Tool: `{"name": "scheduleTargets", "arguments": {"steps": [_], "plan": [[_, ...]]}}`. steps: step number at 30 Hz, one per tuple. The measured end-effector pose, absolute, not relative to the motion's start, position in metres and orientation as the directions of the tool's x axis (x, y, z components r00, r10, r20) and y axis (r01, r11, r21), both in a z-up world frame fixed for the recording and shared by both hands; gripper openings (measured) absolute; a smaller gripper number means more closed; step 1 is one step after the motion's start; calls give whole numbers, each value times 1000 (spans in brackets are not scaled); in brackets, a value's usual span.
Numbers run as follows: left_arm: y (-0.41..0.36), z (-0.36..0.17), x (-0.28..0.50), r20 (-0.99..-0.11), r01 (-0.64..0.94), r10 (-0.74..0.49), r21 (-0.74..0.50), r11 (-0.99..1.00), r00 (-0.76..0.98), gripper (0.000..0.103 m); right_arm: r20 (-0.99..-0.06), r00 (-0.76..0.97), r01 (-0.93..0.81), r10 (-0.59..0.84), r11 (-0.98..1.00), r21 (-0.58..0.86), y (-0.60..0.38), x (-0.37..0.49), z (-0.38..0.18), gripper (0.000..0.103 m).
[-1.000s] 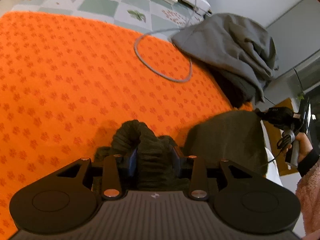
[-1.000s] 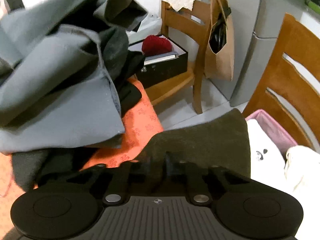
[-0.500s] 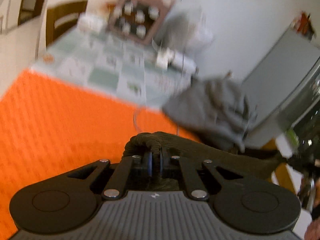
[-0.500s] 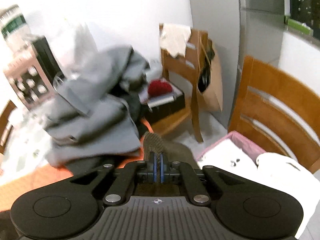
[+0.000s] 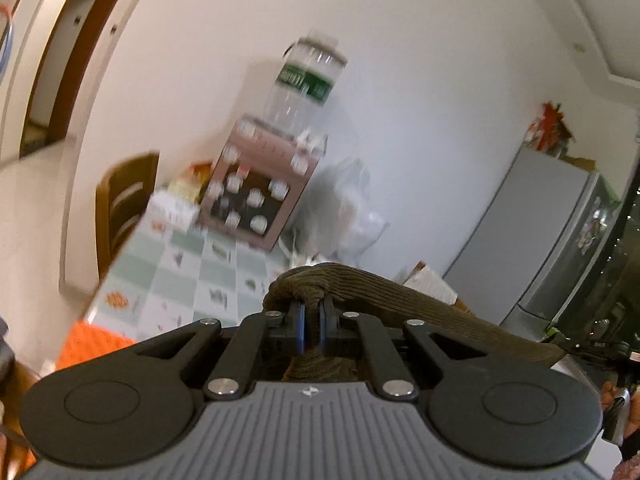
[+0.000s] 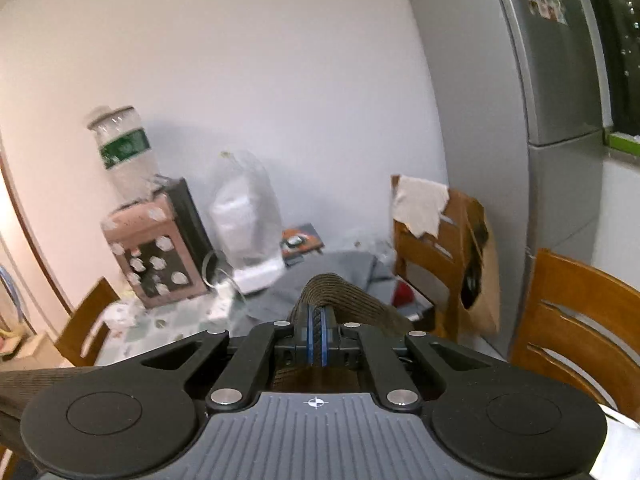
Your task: Fold clothes
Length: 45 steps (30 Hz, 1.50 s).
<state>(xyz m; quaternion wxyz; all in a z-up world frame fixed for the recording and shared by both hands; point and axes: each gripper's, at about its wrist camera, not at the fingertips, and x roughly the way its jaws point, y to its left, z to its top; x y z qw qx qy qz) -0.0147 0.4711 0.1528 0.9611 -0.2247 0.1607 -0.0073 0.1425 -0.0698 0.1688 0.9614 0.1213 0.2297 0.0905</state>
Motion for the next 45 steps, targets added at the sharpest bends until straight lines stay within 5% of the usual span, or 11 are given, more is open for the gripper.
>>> {"name": "scheduleTargets", "arguments": {"steps": [12,20,28,34,45], "plan": [[470,230,-114,-215,33,-140,-435,900,967,7,-288,916,-203,280,941,272,-80,72,242,6],[497,226,-65,-258,21,-141,-418,908,956,7,-340,895,-216,290,947,239,-45,113,238,6],[518,246,-49,-176,22,-98,-392,920,979,7,-228,929,-250,290,950,188,-21,107,267,6],[529,203,-76,-260,-15,-77,-335,942,962,7,-334,887,-267,318,945,191,-18,82,227,6],[543,57,-138,-598,-219,-2,-297,930,801,7,-714,610,-166,344,936,310,7,28,64,6]]}}
